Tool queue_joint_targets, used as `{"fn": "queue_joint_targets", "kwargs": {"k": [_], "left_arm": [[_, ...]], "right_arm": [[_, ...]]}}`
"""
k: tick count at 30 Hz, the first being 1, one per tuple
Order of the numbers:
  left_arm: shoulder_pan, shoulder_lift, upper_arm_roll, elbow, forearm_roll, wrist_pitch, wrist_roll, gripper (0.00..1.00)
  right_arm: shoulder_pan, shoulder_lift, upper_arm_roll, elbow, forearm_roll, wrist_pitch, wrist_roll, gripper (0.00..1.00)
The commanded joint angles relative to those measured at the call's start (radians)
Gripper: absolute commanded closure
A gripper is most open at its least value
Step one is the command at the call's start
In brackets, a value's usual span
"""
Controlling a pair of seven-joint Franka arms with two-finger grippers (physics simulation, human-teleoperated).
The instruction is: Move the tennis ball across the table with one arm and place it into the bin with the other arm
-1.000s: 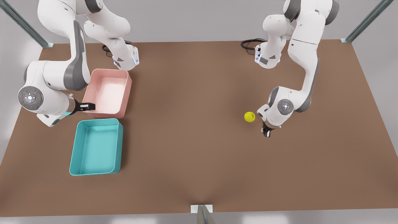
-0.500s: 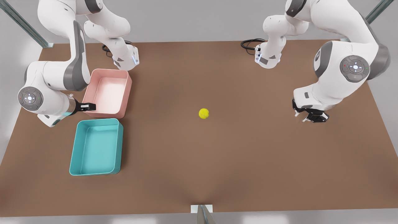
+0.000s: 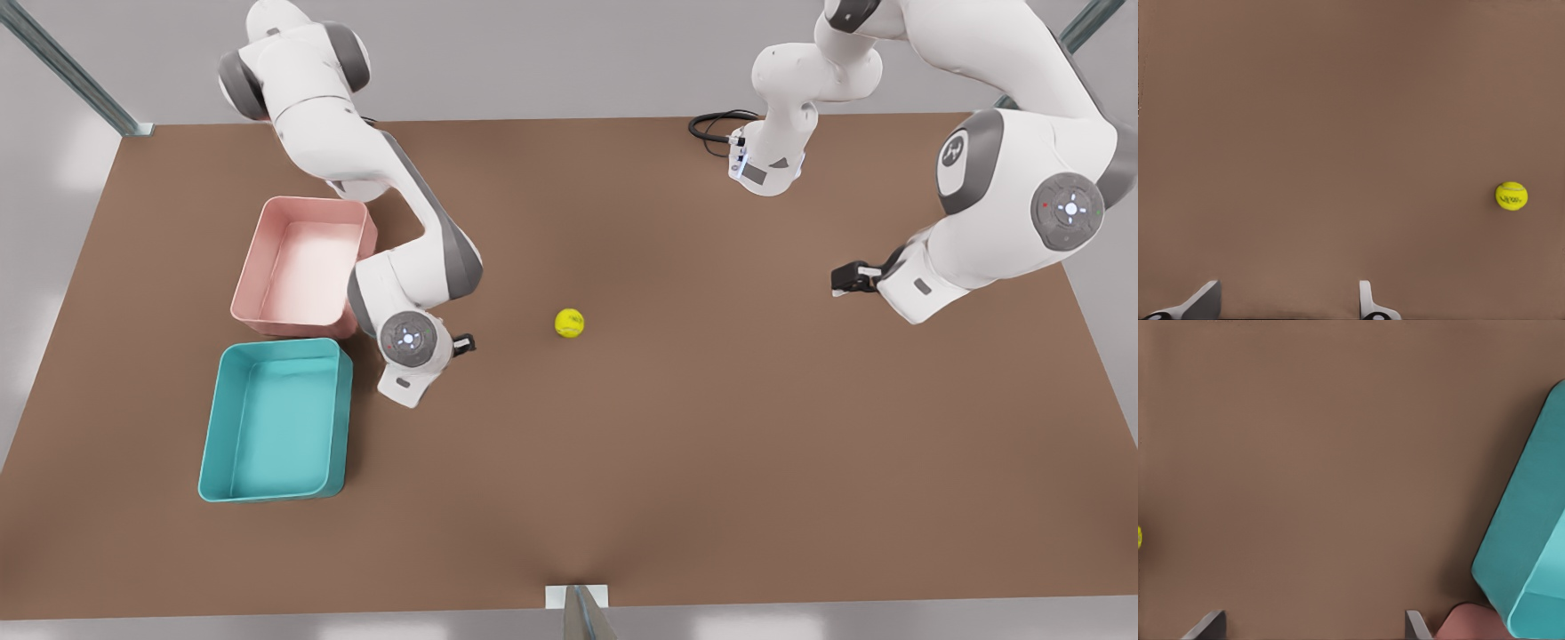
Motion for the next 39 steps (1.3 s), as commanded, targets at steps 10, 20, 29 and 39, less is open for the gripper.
{"fn": "queue_joint_targets", "kwargs": {"k": [10, 20, 29, 39], "left_arm": [[0.013, 0.000, -0.004, 0.006, 0.004, -0.054, -0.346, 0.00], [0.011, -0.001, -0.006, 0.017, 0.001, -0.117, -0.349, 0.00], [0.013, -0.001, -0.004, 0.017, 0.001, -0.117, -0.349, 0.00], [0.014, -0.001, -0.001, 0.018, -0.002, -0.147, -0.356, 0.00]], "right_arm": [[0.246, 0.150, -0.002, -0.021, 0.008, 0.549, 0.999, 0.00], [0.355, 0.181, -0.002, -0.115, 0.005, 0.628, 1.081, 0.00], [0.388, 0.169, -0.002, -0.198, 0.000, 0.626, 1.081, 0.00], [0.398, 0.199, -0.002, -0.213, -0.003, 0.629, 1.074, 0.00]]}}
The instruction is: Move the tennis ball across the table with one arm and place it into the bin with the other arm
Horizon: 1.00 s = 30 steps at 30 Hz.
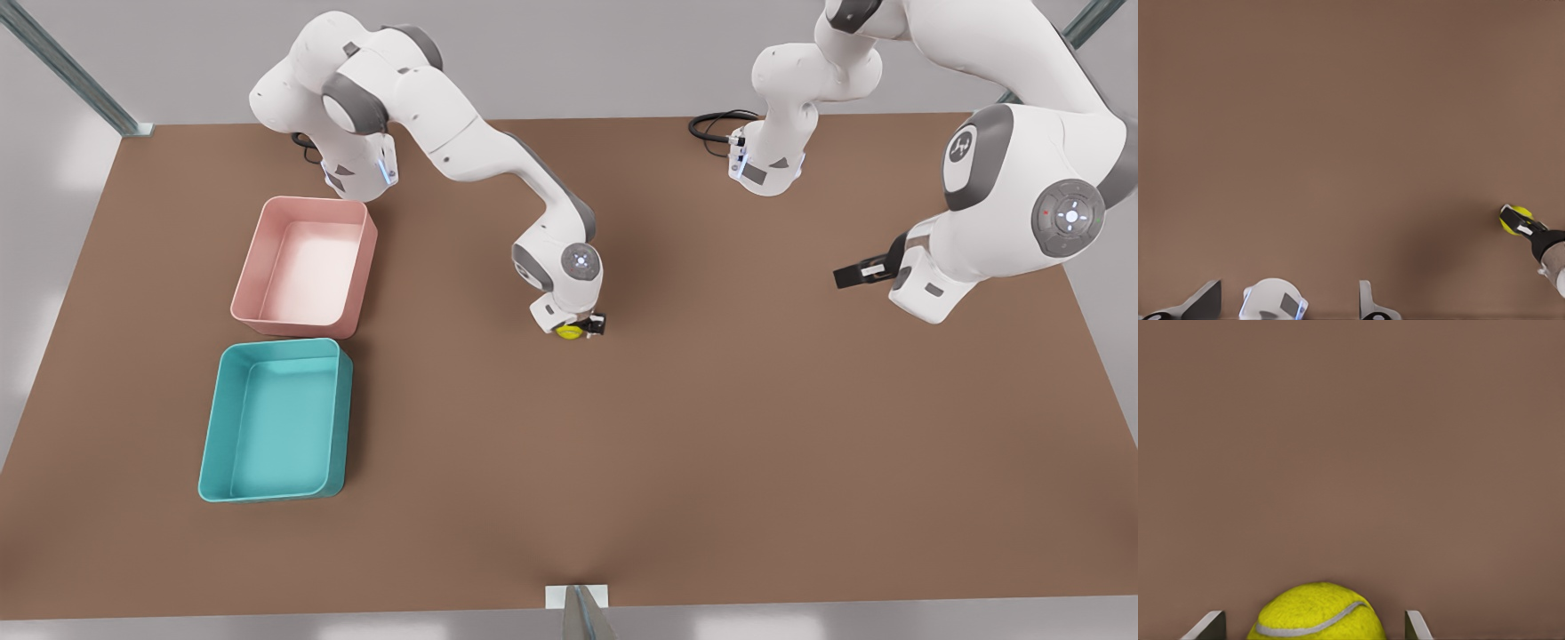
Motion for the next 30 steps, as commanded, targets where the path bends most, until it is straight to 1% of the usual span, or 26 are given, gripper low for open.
{"fn": "queue_joint_targets", "kwargs": {"k": [1, 6, 8, 9, 10, 11, 13, 16, 17, 19, 22, 26, 30], "left_arm": [[0.001, -0.001, -0.002, 0.004, 0.000, -0.025, -0.045, 0.00], [0.002, 0.000, 0.002, 0.012, 0.000, -0.028, -0.044, 0.00], [0.001, -0.001, -0.002, 0.012, 0.000, -0.029, -0.045, 0.00], [-0.001, -0.001, -0.004, 0.012, 0.001, -0.038, -0.045, 0.00], [-0.001, -0.001, -0.004, 0.012, 0.001, -0.043, -0.047, 0.00], [-0.001, -0.001, -0.004, 0.012, 0.001, -0.043, -0.047, 0.00], [-0.001, -0.001, -0.002, 0.012, 0.003, -0.043, -0.045, 0.00], [-0.001, -0.001, -0.002, 0.012, 0.003, -0.043, -0.045, 0.00], [0.001, -0.001, -0.001, 0.014, 0.003, -0.043, -0.044, 0.00], [0.001, -0.001, -0.002, 0.012, 0.003, -0.043, -0.045, 0.00], [0.002, 0.000, -0.001, 0.012, 0.003, -0.048, -0.044, 0.00], [0.002, 0.000, 0.001, 0.014, 0.003, -0.045, -0.045, 0.00], [0.001, 0.000, 0.001, 0.015, 0.003, -0.048, -0.045, 0.00]], "right_arm": [[0.003, 0.002, 0.001, 0.000, -0.001, 0.004, 0.134, 0.00], [0.003, 0.013, 0.001, -0.001, -0.001, 0.004, 0.130, 0.01], [0.003, 0.014, 0.001, -0.001, -0.001, 0.002, 0.127, 0.12], [0.003, 0.013, 0.001, -0.009, -0.001, 0.002, 0.113, 0.26], [0.003, 0.011, 0.001, -0.009, 0.001, 0.001, 0.104, 0.37], [0.001, 0.007, 0.001, -0.008, 0.001, -0.002, 0.102, 0.43], [-0.011, -0.015, 0.001, -0.011, 0.004, -0.012, 0.075, 0.43], [-0.092, -0.116, 0.001, -0.053, 0.013, -0.058, -0.062, 0.43], [-0.137, -0.166, 0.001, -0.081, 0.013, -0.087, -0.143, 0.43], [-0.221, -0.219, 0.001, -0.090, 0.013, -0.151, -0.241, 0.43], [-0.365, -0.249, -0.013, -0.084, 0.001, -0.206, -0.370, 0.43], [-0.638, -0.257, -0.028, -0.064, -0.020, -0.259, -0.959, 0.42], [-0.807, -0.231, -0.036, -0.061, -0.082, -0.272, -1.232, 0.42]]}}
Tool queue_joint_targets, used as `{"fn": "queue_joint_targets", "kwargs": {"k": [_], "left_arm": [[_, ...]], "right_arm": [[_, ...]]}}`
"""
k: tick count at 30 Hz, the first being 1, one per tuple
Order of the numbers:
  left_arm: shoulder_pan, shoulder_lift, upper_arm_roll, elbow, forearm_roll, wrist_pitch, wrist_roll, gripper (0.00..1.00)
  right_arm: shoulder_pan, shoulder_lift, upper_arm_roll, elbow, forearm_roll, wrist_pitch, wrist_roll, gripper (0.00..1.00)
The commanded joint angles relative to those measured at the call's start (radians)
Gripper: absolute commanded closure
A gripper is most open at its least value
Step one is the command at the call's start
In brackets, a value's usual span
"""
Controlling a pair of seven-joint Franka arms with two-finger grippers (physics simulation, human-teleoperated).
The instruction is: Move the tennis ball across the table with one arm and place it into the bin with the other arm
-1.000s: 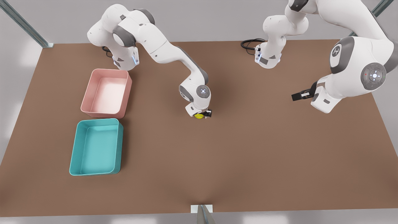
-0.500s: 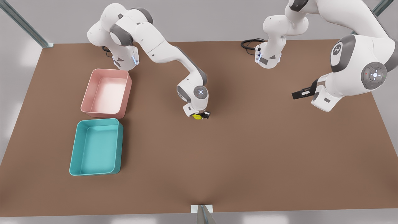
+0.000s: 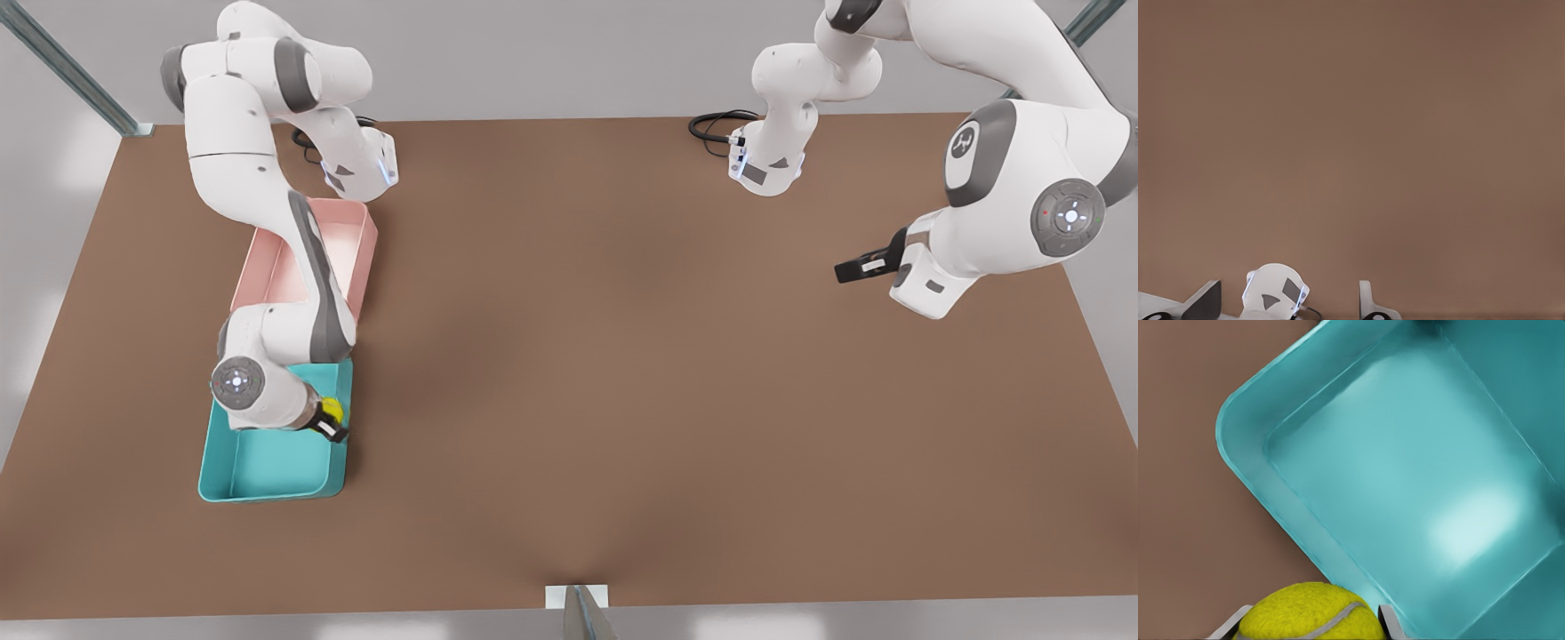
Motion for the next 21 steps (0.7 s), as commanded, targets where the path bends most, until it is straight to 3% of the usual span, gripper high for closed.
{"fn": "queue_joint_targets", "kwargs": {"k": [1, 3, 4, 5, 9, 11, 14, 15, 16, 18, 21], "left_arm": [[0.002, -0.001, 0.002, 0.000, 0.001, -0.002, -0.008, 0.00], [0.005, -0.001, 0.004, 0.000, 0.003, -0.002, -0.007, 0.00], [0.005, -0.001, 0.004, 0.000, 0.003, -0.002, -0.007, 0.00], [0.005, -0.001, 0.004, 0.000, 0.001, -0.004, -0.007, 0.00], [0.002, -0.001, -0.003, 0.002, 0.003, -0.004, -0.010, 0.00], [0.001, -0.001, -0.001, 0.002, 0.003, -0.004, -0.010, 0.00], [-0.001, -0.001, -0.003, 0.005, 0.001, -0.004, -0.011, 0.00], [-0.001, -0.001, -0.003, 0.005, 0.001, -0.004, -0.011, 0.00], [-0.002, -0.001, -0.003, 0.005, 0.001, -0.005, -0.011, 0.00], [-0.004, -0.001, -0.004, 0.005, 0.001, -0.011, -0.011, 0.00], [-0.008, -0.001, -0.004, 0.011, 0.000, -0.010, -0.010, 0.00]], "right_arm": [[-0.053, 0.015, -0.002, -0.003, -0.049, -0.057, -0.852, 0.42], [-0.081, 0.032, -0.002, -0.007, -0.066, -0.057, -0.874, 0.42], [-0.091, 0.041, -0.002, -0.008, -0.066, -0.057, -0.876, 0.30], [-0.096, 0.046, 0.000, -0.008, -0.066, -0.054, -0.876, 0.00], [-0.096, 0.035, 0.001, -0.003, -0.061, -0.098, -0.871, 0.00], [-0.076, 0.023, 0.009, 0.130, -0.023, -0.310, -0.849, 0.00], [-0.039, 0.003, -0.005, 0.504, -0.078, -0.758, -0.857, 0.00], [-0.030, -0.043, 0.004, 0.515, -0.129, -0.801, -0.857, 0.00], [-0.016, -0.121, 0.012, 0.491, -0.132, -0.827, -0.853, 0.00], [-0.038, -0.340, 0.020, 0.277, -0.123, -0.757, -0.727, 0.00], [-0.076, -0.455, 0.056, 0.141, -0.086, -0.709, -0.719, 0.00]]}}
